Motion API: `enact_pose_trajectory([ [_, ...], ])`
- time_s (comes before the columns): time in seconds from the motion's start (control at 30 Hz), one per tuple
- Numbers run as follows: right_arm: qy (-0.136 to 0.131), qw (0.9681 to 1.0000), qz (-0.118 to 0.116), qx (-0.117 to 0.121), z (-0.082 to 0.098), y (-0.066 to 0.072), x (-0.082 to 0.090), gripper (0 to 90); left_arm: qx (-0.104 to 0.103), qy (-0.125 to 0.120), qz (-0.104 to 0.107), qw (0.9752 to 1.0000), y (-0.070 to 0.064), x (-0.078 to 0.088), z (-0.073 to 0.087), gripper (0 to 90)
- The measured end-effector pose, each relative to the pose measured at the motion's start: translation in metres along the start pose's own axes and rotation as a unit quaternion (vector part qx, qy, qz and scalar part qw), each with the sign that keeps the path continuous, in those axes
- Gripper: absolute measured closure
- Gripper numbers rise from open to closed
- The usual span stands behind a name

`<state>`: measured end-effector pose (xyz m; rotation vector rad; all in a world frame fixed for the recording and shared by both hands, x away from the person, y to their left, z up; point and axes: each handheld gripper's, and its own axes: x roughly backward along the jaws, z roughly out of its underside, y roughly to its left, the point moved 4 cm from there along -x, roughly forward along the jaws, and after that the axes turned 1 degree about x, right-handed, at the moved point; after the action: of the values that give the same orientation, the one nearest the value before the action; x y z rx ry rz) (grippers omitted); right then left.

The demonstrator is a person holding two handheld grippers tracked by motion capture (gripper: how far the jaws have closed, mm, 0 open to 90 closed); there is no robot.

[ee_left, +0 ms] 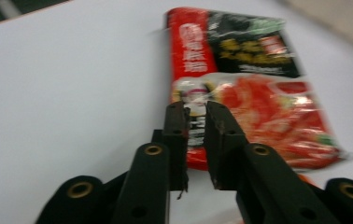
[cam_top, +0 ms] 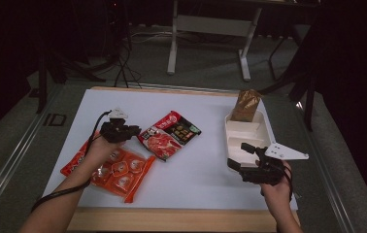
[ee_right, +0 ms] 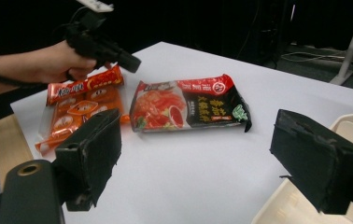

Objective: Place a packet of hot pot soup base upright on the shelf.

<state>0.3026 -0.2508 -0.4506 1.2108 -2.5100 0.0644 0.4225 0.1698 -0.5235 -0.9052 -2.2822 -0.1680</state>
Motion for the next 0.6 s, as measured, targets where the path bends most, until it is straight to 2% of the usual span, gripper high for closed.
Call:
enact_pose_trajectory([
  [0.2,-0.006,0.9999,-0.009,0.002,-0.001,0.002,0.001,16.3,0.025,0.014,-0.022,0.9993,0.016,-0.014,-0.002,89.5],
  [0.27,-0.007,0.9999,-0.011,0.005,-0.001,0.002,0.001,16.3,0.029,0.025,-0.029,0.9988,0.019,-0.019,-0.001,89.7],
  [0.33,-0.006,0.9999,-0.011,0.007,0.000,0.002,0.001,16.3,0.023,0.046,-0.042,0.9978,0.022,-0.026,0.001,89.8],
  [0.43,-0.004,0.9999,-0.013,0.005,0.001,0.002,0.000,16.3,0.021,0.073,-0.047,0.9960,0.024,-0.035,0.005,89.9],
  [0.53,-0.003,0.9999,-0.014,0.005,0.001,0.003,0.000,16.3,0.019,0.088,-0.041,0.9951,0.024,-0.042,0.008,89.9],
  [0.6,-0.002,0.9999,-0.015,0.005,0.002,0.002,-0.001,16.3,0.017,0.094,-0.030,0.9949,0.023,-0.045,0.009,89.9],
])
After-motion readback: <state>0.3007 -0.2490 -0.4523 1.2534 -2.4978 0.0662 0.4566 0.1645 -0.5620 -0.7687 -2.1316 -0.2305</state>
